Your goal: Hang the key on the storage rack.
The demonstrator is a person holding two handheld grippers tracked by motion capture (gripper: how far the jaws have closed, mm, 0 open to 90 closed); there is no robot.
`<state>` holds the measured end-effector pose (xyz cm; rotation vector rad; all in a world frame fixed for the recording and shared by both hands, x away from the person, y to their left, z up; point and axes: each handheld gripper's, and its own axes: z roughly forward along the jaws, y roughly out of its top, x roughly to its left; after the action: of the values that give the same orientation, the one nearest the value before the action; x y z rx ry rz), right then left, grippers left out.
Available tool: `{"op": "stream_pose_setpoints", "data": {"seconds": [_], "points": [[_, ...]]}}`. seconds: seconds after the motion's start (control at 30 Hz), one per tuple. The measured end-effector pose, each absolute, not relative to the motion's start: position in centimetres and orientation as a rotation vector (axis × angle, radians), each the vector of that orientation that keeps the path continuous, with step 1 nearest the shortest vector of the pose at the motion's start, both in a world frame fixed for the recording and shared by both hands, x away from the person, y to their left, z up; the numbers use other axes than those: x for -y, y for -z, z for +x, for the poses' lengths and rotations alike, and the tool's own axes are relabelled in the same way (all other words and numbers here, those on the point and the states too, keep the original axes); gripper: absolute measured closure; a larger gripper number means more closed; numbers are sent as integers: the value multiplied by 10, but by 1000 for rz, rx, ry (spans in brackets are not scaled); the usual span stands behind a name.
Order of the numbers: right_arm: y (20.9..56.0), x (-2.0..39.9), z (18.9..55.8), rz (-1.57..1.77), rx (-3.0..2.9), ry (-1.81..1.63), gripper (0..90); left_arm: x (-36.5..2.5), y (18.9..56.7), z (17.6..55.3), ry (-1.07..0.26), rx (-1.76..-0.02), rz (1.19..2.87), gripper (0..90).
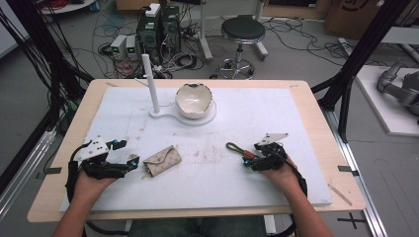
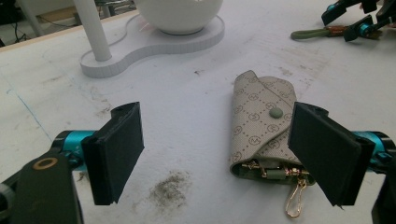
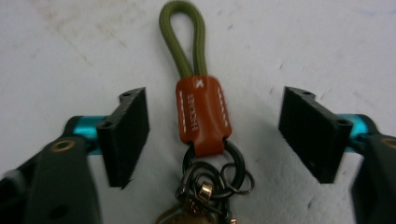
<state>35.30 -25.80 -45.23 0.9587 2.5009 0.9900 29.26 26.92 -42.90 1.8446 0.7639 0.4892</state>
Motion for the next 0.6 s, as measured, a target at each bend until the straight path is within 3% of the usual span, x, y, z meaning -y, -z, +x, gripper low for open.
{"op": "stream_pose_setpoints", "data": {"seconds": [0.17, 0.37, 0.6], "points": [[451, 258, 352, 961, -2502, -982, 287, -269, 429, 292, -489, -762, 1851, 183], [449, 260, 350, 937, -2517, -989, 519, -268, 429, 292, -492, -770, 1863, 183], [448, 258, 347, 913, -2527, -992, 684, -267, 429, 292, -493, -763, 1864, 183]]}}
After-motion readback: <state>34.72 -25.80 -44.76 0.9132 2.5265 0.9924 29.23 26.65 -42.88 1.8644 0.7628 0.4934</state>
